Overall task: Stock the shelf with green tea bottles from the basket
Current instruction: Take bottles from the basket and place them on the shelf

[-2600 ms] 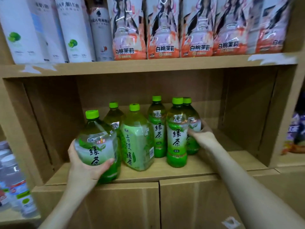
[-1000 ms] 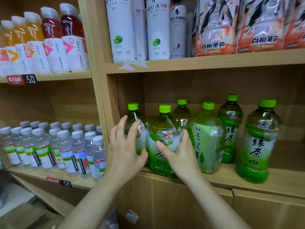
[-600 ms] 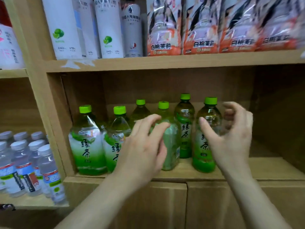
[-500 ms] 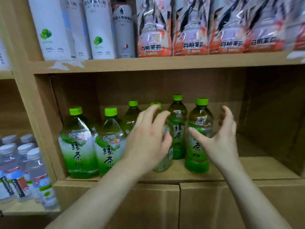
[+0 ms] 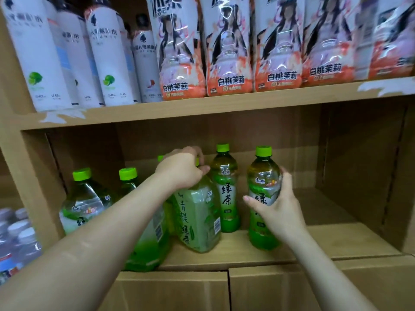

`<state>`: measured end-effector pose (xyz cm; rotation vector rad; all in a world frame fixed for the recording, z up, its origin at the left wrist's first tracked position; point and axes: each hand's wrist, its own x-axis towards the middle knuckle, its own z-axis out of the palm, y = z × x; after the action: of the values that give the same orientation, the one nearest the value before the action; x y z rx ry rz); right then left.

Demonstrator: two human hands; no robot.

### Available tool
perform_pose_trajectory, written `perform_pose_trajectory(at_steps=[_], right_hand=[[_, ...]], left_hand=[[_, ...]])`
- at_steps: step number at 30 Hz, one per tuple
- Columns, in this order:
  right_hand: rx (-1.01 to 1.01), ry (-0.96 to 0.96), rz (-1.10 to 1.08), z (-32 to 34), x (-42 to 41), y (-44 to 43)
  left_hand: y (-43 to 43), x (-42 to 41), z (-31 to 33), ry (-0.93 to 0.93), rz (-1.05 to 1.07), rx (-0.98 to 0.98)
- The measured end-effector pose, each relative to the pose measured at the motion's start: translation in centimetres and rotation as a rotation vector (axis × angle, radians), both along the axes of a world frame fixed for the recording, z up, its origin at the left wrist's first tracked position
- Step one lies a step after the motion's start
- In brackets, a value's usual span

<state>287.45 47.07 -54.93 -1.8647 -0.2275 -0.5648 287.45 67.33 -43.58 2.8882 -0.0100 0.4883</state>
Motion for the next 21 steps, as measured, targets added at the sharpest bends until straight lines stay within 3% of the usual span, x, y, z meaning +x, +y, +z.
perform_pose_trajectory(at_steps=[4,9,13,16,21], right_hand=[[-0.019,0.044,-0.058,-0.1,0.9,-3.1],[-0.027,0.036,-0.108,0.2,1.1,-5.7],[-0.008,0.014,-0.161,-0.1,0.9,-8.3],[0.020,0.028,-0.162,-0.2,0.8,-9.8],[-0.032,0.116,-0.128,-1.7,0.3,-10.7]], left_hand=[[-3.4,-0.1,0.0,-0.224,0.003,0.328],[-8.0,2.3,0.9,0.067,0.071,0.272],[-10.6,3.3,0.4,-0.032,-0.002,0.243],[-12.1,3.3,-0.4,-0.094,-0.093,0.129],[-13.9,3.4,-2.4,-0.145,-0.322,-0.260]])
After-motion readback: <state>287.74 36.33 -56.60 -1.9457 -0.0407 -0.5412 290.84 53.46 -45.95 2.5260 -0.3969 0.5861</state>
